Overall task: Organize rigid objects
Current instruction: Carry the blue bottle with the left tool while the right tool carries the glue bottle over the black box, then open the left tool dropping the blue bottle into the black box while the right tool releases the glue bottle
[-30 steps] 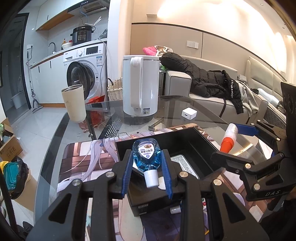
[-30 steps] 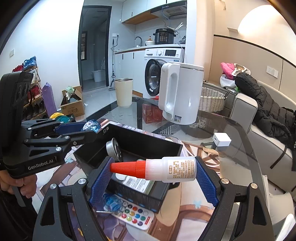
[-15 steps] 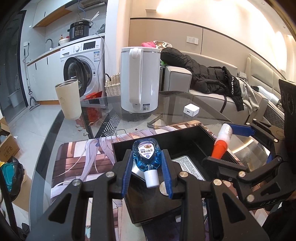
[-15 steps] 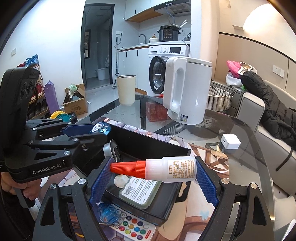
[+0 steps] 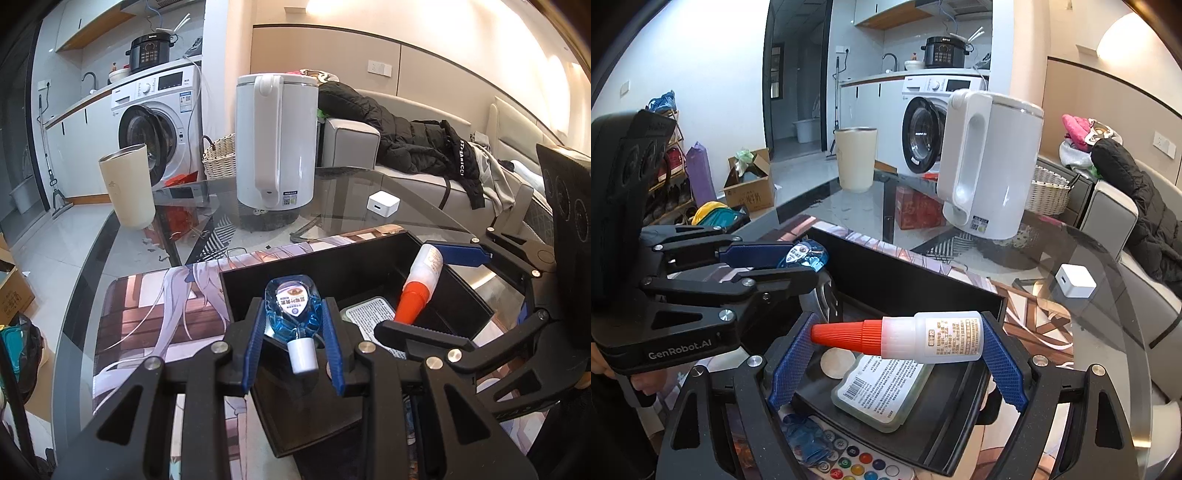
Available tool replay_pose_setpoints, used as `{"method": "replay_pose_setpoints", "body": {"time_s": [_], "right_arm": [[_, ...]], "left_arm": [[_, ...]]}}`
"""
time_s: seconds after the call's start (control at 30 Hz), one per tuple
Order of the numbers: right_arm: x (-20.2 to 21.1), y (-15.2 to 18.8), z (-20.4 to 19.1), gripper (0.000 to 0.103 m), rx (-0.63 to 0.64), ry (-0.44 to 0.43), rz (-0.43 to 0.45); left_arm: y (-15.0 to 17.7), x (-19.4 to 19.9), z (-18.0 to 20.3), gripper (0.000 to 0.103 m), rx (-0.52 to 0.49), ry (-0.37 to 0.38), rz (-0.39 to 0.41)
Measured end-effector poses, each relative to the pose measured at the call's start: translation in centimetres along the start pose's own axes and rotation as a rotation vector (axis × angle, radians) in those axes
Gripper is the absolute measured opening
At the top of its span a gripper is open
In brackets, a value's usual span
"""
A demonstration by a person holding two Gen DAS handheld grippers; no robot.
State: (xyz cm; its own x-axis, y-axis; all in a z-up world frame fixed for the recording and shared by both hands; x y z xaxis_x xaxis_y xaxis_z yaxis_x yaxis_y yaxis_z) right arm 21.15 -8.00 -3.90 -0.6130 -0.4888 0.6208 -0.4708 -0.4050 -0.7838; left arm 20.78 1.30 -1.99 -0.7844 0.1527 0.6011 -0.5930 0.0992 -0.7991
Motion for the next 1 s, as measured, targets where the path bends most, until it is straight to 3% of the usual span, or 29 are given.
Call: {"method": "replay_pose_setpoints", "body": {"time_s": [0.47,0.67,0.73,0.77,0.83,0.9,0.93,0.97,1.0], "right_arm": [[-0.8,0.0,0.1,0.087,0.008,-0.005,-0.008],[0.4,-0.1,0.7,0.1,0.012,0.047,0.04],[0.8,-0.1,1.2,0.101,0.004,0.068,0.047],[0.8,0.0,1.4,0.102,0.0,0.075,0.045],[1.3,0.2,2.0,0.102,-0.019,0.091,0.045],[1.9,0.4,2.4,0.102,-0.034,0.092,0.046],[2.2,0.5,2.6,0.102,-0.042,0.093,0.047],[2.5,0.6,2.7,0.102,-0.051,0.085,0.049],[2.9,0.7,2.8,0.102,-0.064,0.073,0.052]], "left_arm": [[-0.1,-0.5,0.1,0.029,-0.004,0.008,-0.007],[-0.2,-0.6,0.0,0.032,0.017,0.004,-0.013],[-0.2,-0.5,0.1,0.047,0.02,0.015,-0.015],[-0.3,-0.3,0.2,0.061,0.022,0.018,-0.013],[-0.4,0.1,0.4,0.065,0.032,0.017,-0.005],[-0.4,0.7,0.6,0.079,0.048,0.024,0.004],[-0.5,1.1,0.4,0.084,0.061,0.009,0.017],[-0.4,1.5,0.1,0.099,0.072,-0.031,0.022],[-0.3,1.9,-0.3,0.103,0.079,-0.069,0.026]]}}
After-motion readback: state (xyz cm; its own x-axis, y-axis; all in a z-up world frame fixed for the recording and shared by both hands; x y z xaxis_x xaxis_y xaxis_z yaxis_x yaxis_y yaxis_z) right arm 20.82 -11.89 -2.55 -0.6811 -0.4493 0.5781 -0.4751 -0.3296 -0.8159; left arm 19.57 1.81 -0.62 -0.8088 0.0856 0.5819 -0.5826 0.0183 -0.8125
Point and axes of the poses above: each gripper's, at about its wrist camera, not at the fingertips, and x roughly against the way its jaws point, z to its right, y to its underside, the point moved 7 cm from there along -x, roughly the way its jaws point, and after that the axes turned 4 degrees about -x, right-handed, at the moved point
